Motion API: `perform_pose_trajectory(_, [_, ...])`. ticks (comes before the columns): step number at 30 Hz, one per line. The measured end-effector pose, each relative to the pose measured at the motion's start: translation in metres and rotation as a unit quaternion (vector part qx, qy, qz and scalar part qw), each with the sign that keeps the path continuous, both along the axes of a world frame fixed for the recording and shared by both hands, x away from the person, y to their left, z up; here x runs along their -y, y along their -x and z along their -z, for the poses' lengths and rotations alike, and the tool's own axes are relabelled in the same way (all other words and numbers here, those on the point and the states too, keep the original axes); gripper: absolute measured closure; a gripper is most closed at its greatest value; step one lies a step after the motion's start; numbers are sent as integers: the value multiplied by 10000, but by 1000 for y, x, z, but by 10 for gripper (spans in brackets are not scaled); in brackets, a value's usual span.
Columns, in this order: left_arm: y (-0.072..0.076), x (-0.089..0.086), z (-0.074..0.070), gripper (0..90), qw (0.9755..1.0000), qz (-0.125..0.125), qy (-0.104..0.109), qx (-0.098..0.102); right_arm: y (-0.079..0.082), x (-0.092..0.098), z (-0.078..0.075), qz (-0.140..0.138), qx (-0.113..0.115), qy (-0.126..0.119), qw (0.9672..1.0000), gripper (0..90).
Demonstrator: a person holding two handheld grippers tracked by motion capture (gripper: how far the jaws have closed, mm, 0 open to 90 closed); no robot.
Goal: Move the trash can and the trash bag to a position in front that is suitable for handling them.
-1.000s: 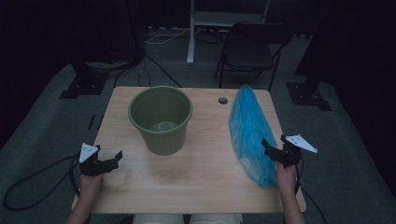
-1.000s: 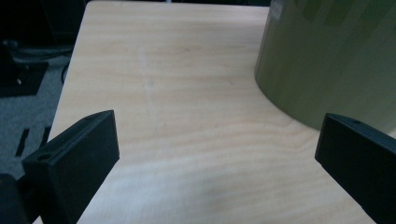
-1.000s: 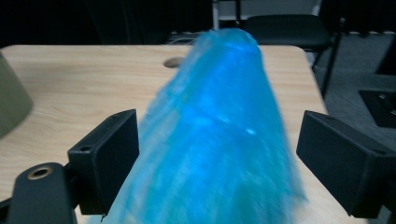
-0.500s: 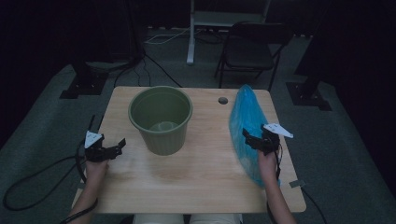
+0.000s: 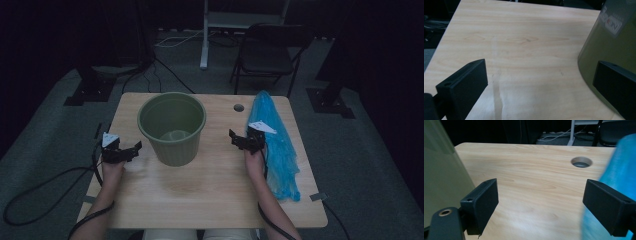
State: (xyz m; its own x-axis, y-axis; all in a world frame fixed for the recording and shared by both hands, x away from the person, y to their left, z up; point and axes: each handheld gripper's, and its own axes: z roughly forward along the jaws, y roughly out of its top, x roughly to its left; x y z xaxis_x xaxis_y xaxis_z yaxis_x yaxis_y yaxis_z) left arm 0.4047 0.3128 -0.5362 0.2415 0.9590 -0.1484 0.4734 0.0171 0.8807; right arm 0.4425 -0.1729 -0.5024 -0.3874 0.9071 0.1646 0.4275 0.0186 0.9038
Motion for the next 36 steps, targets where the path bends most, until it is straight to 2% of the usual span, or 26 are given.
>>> perform_pose_trajectory(2, [-6,1,-2,2,10000,10,27,-19,-8,-13,0,4,-31,-62,10000,125])
perform_pose_trajectory(5, [-15,5,-5,2,10000,37,-53,-24,-20,-32,0,-56,-104,-77,9999,125])
perform_pose_trajectory(10, [-23,9,-12,2,9999,90,-48,26,-32,-56,-2,-118,-175,23,9998,125])
perform_pose_trajectory(12, [-26,12,-16,2,9998,136,-115,64,-33,-61,-3,-167,-217,11,9996,125])
perform_pose_trajectory(13, [-27,13,-18,2,9998,142,-131,88,-35,-67,-4,-276,-225,1,9994,125])
perform_pose_trajectory(16, [-27,15,-21,2,9997,173,-83,141,-36,-70,-5,-305,-235,15,9993,125])
perform_pose_trajectory(18, [-28,20,-26,2,9992,323,-112,184,-35,-77,-7,-447,-216,-65,9987,125])
perform_pose_trajectory(20, [-27,22,-29,2,9992,351,-63,163,-33,-83,-9,-546,-187,-76,9983,122])
perform_pose_trajectory(24, [-25,24,-30,2,9990,409,-94,151,-30,-85,-10,-583,-111,19,9982,126])
perform_pose_trajectory(36, [-11,40,-31,2,9981,582,-168,139,-22,-67,-11,-693,-279,-41,9972,136])
